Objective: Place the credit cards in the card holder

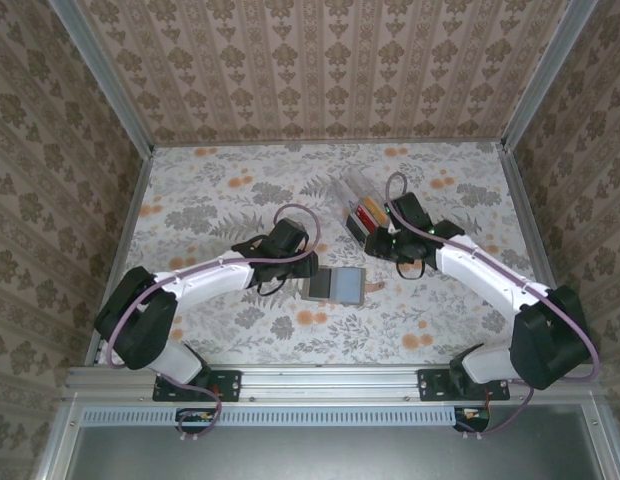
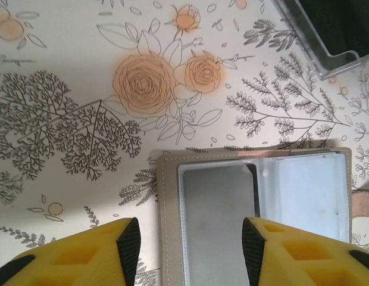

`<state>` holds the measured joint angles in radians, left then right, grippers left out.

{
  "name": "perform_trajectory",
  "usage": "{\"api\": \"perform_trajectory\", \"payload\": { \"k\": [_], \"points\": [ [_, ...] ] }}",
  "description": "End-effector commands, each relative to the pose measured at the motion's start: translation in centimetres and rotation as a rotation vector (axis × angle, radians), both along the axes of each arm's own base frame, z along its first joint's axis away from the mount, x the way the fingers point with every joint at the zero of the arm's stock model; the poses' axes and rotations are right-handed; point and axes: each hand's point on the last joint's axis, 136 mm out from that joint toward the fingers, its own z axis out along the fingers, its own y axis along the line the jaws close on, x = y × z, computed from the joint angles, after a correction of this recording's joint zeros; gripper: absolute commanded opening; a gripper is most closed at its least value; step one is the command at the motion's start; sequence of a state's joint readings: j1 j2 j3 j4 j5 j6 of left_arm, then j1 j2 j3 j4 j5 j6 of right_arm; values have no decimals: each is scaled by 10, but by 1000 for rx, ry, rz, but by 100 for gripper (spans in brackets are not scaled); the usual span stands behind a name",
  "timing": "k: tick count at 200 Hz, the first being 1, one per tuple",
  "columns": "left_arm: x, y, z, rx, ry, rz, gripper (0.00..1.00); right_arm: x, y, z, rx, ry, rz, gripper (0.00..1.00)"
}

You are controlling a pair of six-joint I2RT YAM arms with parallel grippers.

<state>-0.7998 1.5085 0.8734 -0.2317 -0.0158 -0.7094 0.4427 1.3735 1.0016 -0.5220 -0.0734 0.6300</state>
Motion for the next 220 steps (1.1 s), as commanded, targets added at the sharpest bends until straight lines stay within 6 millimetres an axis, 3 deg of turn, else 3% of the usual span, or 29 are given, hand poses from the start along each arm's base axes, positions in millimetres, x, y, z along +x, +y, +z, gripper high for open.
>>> {"api": "perform_trajectory", "payload": {
  "k": [1, 42, 86, 126, 220],
  "points": [
    [11, 3, 21, -17, -53, 14, 55, 6, -21, 6, -211, 1, 88, 43],
    [24, 7, 32, -73, -73, 42, 69, 43, -18, 10, -382, 19, 174, 44],
    [37, 8, 40, -132, -77, 63, 81, 70, -12, -3, -572, 46, 249, 41],
    [40, 10, 39, -142, -71, 71, 84, 91, -6, -12, -784, 43, 289, 41],
    [38, 34, 30, -151, -63, 149, 85, 111, -6, -31, -997, 58, 324, 42]
  ]
}}
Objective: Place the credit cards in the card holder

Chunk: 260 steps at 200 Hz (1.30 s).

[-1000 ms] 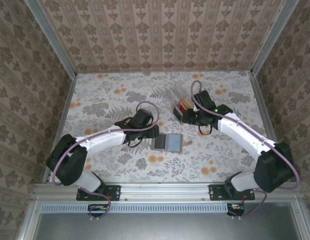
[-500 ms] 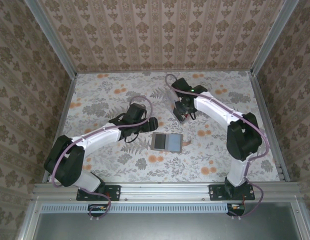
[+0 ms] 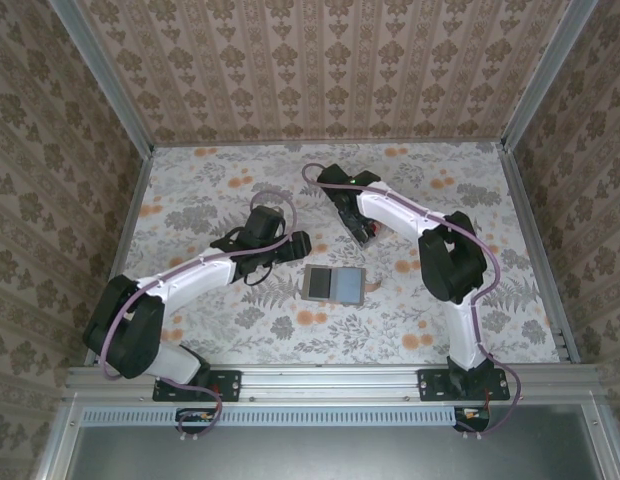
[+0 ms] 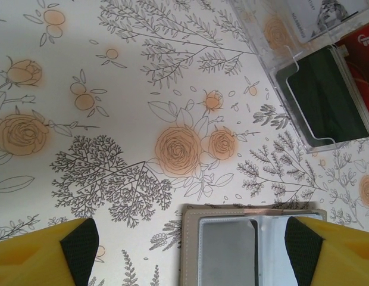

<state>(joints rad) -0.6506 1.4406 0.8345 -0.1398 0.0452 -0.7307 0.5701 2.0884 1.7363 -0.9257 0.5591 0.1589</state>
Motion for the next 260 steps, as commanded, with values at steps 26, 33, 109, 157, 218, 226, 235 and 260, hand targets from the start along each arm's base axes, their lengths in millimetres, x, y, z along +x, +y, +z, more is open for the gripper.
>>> {"api": "perform_trajectory", "payload": {
  "k": [26, 33, 109, 157, 218, 226, 235, 260],
  "points": [
    [-1, 6, 4, -24, -6, 24, 85, 2, -3, -2, -114, 5, 36, 43],
    [0, 6, 4, -23, -6, 26, 85, 3, -3, -4, -123, 8, 41, 43],
    [-2, 7, 1, -23, 2, 28, 85, 12, -14, -3, -264, -59, 41, 39],
    [-2, 7, -1, -20, 9, 26, 85, 12, -18, 5, -277, -90, 39, 35],
    [-2, 7, -4, -19, 15, 28, 85, 12, -18, 8, -273, -99, 38, 26],
    [-1, 7, -3, -20, 15, 27, 85, 13, -18, 9, -273, -104, 37, 25],
    [-1, 7, -4, -20, 16, 28, 85, 13, -19, 10, -277, -107, 37, 25],
    [-1, 6, -4, -20, 18, 25, 85, 13, -19, 13, -281, -118, 35, 25]
  ]
}}
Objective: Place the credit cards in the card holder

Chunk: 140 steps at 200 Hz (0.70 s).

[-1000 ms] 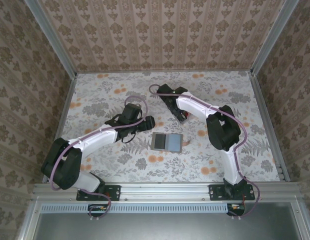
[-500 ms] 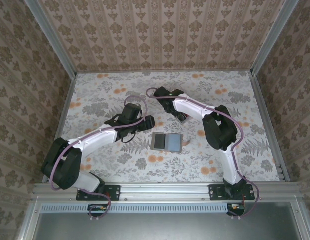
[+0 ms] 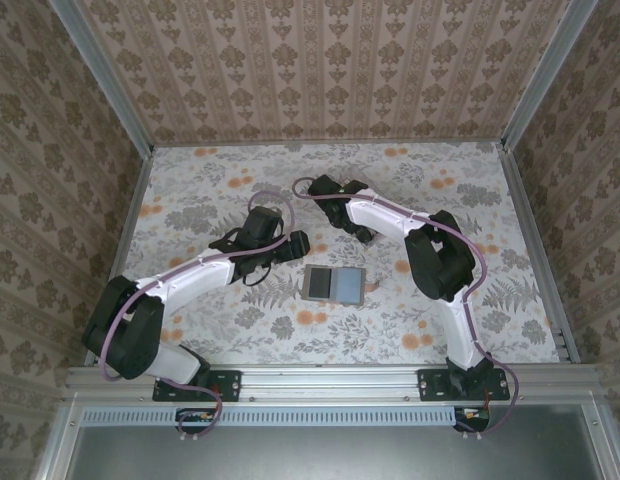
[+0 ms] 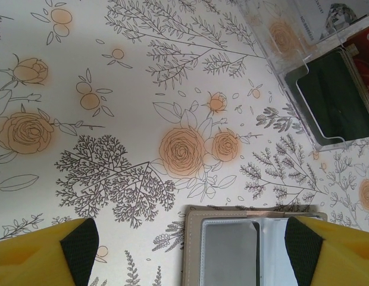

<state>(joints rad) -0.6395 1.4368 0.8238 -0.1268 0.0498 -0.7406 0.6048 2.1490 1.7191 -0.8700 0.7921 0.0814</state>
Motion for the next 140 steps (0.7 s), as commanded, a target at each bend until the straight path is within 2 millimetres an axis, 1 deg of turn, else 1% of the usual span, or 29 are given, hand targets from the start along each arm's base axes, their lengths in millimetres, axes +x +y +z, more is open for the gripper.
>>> {"api": "perform_trajectory", "payload": {
  "k": [1, 21, 71, 113, 140],
  "points": [
    [-3, 3, -4, -8, 18, 9, 85, 0, -9, 17, -40, -46, -10, 25],
    [-3, 2, -4, -9, 19, 8, 85, 2, -11, 21, -44, -57, -12, 25],
    [-3, 2, -5, -10, 20, 10, 85, 1, -12, 21, -42, -55, -13, 25],
    [-3, 1, -5, -14, 24, 8, 85, 0, -12, 29, -29, -75, -17, 25],
    [-2, 0, -4, -17, 23, 6, 85, 0, -12, 29, -26, -76, -17, 25]
  ]
}}
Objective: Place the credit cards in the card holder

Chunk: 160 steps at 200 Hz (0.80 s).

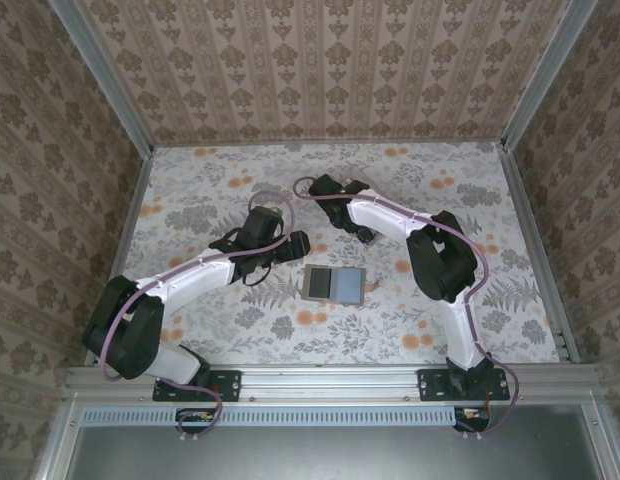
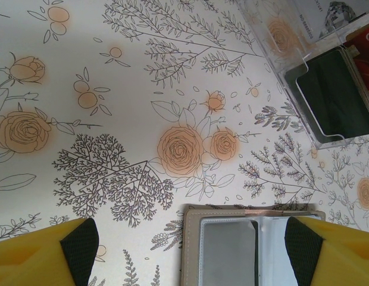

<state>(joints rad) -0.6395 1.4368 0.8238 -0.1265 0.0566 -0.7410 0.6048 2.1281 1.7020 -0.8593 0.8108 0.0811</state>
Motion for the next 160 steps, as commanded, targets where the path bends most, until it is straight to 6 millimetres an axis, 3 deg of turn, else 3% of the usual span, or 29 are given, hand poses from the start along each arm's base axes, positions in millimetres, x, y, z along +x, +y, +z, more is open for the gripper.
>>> {"api": "perform_trajectory", "payload": {
  "k": [1, 53, 85, 160],
  "points": [
    [-1, 1, -4, -13, 20, 11, 85, 0, -9, 22, -20, -54, -14, 25],
    [-2, 1, -6, -18, 26, 15, 84, -2, -9, 19, -1, -38, -17, 23],
    [-2, 1, -5, -22, 25, 16, 84, -5, -6, 7, 45, 9, -17, 30],
    [-2, 1, -7, -17, 28, 18, 84, -1, -7, -11, -4, 36, -12, 35]
  ]
}}
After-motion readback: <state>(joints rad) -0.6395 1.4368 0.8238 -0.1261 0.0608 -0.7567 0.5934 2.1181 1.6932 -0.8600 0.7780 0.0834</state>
